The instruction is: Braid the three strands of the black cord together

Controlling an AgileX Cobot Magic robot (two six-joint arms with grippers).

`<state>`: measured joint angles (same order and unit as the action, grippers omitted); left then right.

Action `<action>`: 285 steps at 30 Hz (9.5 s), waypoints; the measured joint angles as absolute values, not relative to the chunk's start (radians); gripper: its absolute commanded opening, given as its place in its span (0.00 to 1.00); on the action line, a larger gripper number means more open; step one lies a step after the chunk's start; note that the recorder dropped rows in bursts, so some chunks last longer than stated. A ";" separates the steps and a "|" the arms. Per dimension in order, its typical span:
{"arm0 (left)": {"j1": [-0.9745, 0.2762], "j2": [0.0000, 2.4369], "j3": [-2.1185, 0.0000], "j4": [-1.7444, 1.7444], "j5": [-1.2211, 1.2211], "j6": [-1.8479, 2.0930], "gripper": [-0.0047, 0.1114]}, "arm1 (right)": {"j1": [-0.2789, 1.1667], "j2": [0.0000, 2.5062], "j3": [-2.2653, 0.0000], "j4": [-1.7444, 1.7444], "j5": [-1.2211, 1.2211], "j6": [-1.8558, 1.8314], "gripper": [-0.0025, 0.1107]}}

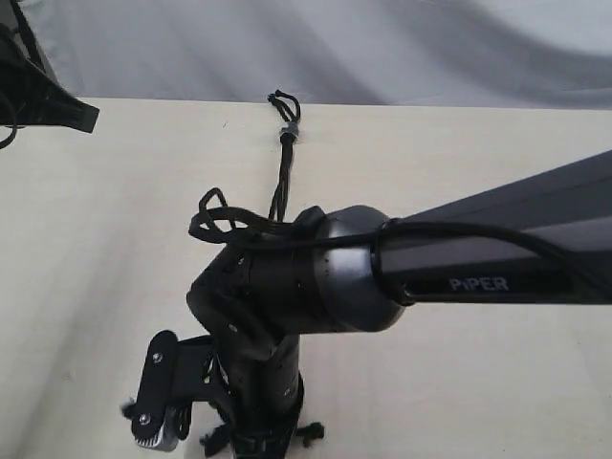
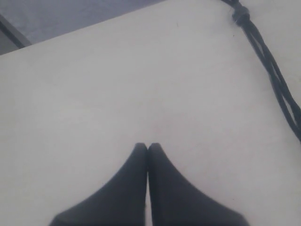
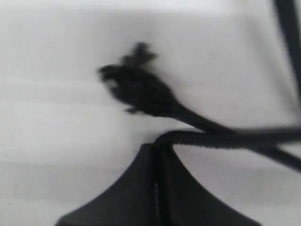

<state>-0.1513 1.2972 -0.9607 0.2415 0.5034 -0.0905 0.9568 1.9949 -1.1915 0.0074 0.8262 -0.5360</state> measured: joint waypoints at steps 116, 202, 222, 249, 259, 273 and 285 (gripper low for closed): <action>0.069 0.041 -0.003 0.106 -0.092 -0.120 0.05 | 0.776 0.885 -0.871 -0.708 0.566 0.322 0.03; 0.069 0.041 -0.003 0.052 0.058 -0.077 0.05 | -0.083 0.013 -0.003 -0.122 0.155 0.243 0.03; 0.069 0.041 -0.003 0.052 0.058 -0.077 0.05 | -0.083 0.008 -0.003 0.062 0.171 0.000 0.03; 0.069 0.041 -0.003 0.052 0.058 -0.077 0.05 | -0.083 0.008 -0.003 0.062 0.171 -0.005 0.03; 0.069 0.041 -0.003 0.052 0.058 -0.077 0.05 | -0.083 0.008 -0.003 0.062 0.171 -0.007 0.03; 0.069 0.041 -0.003 0.052 0.058 -0.077 0.05 | -0.083 0.008 -0.003 0.062 0.173 -0.007 0.03; 0.069 0.041 -0.003 0.052 0.058 -0.077 0.05 | -0.083 0.008 -0.003 0.062 0.173 -0.007 0.03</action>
<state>0.0694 0.0412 -0.0028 0.0521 0.0583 -0.0773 -0.0829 0.0076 -0.0027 0.0624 0.1730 -0.0073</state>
